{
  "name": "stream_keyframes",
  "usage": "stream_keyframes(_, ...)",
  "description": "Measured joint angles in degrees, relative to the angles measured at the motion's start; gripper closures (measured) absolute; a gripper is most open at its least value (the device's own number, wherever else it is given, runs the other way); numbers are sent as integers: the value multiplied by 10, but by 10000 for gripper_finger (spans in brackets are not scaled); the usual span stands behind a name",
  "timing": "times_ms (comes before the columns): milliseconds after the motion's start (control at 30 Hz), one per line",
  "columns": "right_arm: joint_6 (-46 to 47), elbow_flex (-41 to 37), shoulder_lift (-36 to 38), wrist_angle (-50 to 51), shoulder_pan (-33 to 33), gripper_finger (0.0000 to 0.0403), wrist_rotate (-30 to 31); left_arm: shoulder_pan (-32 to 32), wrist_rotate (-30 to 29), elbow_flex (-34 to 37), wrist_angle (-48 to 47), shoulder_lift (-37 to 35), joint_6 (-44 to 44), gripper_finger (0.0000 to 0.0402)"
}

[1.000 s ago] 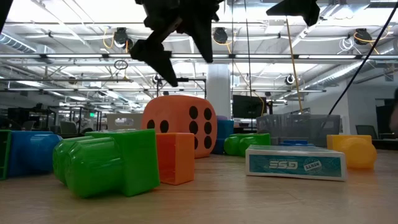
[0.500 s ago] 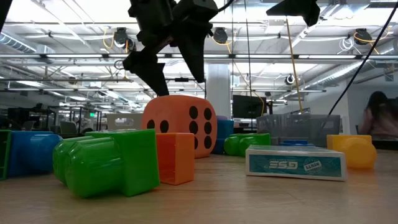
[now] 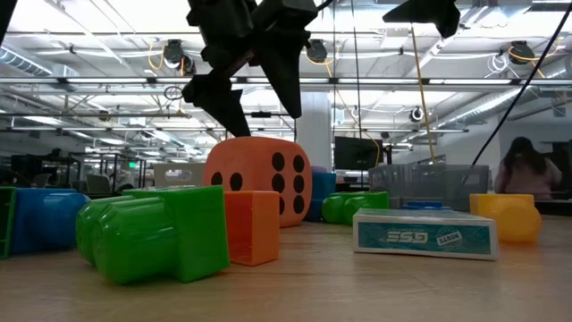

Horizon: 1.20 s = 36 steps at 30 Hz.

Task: Pick & Place Toys
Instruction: Put the orange dice into the blue bin

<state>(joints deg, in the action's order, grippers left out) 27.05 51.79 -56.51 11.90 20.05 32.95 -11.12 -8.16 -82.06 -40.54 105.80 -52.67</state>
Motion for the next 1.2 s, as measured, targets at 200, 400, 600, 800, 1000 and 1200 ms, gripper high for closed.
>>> stream_keyframes(200,8,0,0,3,0,190,0,-3,6,-1,12,22,3,2)
stream_keyframes(400,12,0,0,5,0,190,0,-8,9,-3,10,34,2,2)
stream_keyframes(600,11,0,0,6,0,190,0,-9,2,-3,-12,35,17,2)
stream_keyframes(800,9,0,0,9,0,190,0,-16,12,-2,-11,29,55,2)
stream_keyframes(1000,8,0,0,16,0,190,0,-20,21,0,-9,20,56,2)
stream_keyframes(1200,8,0,0,22,0,190,0,-21,13,0,-16,17,-7,2)
